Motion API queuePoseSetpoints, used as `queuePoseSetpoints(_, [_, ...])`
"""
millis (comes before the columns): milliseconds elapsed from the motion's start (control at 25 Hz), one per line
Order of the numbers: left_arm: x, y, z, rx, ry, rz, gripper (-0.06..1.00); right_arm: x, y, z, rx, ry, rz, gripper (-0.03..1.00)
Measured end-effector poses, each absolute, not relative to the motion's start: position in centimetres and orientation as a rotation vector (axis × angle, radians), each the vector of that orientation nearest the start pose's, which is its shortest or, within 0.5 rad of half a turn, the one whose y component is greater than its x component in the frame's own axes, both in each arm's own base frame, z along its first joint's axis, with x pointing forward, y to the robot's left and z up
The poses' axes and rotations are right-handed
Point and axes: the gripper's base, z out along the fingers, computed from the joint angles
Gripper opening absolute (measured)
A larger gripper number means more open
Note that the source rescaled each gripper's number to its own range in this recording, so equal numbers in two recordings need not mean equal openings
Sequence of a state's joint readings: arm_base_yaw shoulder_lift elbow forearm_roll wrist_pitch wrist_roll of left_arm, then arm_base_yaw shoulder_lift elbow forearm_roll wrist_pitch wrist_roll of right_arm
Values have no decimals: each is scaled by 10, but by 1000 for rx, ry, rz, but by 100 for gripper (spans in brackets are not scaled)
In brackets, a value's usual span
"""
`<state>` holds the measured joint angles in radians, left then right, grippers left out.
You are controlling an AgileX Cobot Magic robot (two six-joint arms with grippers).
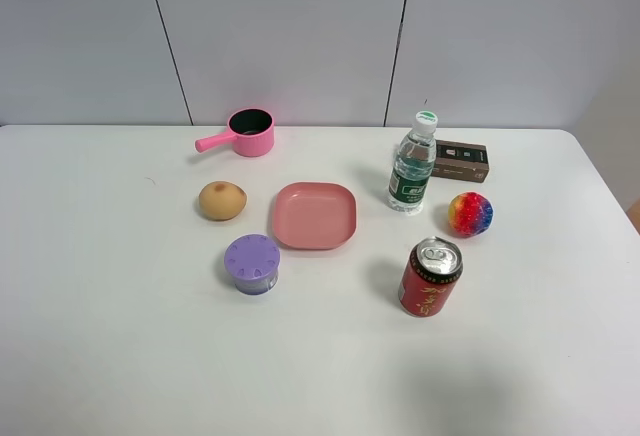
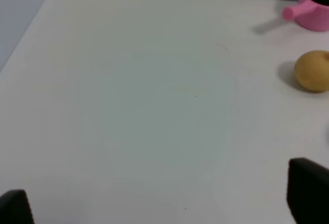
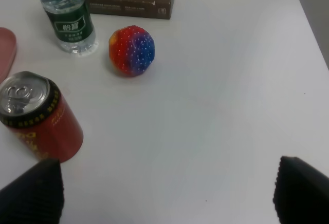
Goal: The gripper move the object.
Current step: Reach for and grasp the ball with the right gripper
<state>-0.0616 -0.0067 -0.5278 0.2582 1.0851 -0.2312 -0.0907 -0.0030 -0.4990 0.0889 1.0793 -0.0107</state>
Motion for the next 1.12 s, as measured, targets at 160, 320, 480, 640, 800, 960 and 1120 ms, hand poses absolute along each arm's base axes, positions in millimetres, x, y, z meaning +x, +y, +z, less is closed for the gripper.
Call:
queuePoseSetpoints(160, [-11,21,285,-191,2001,122,100,-6,8,276,77,2056,44,100])
queuePoseSetpoints(320, [-11,21,285,-191,2001,122,100,-6,8,276,77,2056,44,100])
queuePoseSetpoints(480, [-11,21,285,-191,2001,122,100,-6,8,276,77,2056,44,100])
queuePoseSetpoints(640, [-11,21,285,-191,2001,122,100,-5,8,277,77,2040,43,100])
queuePoseSetpoints(800, [-11,21,285,-191,2001,122,100,-5,7,278,77,2034,43,100])
queuePoseSetpoints(960, [-11,21,285,-191,2001,122,100,-7,8,284,76,2004,41,100])
queuePoseSetpoints(1120, [-11,21,285,-191,2001,122,100,-8,7,311,74,1958,34,100])
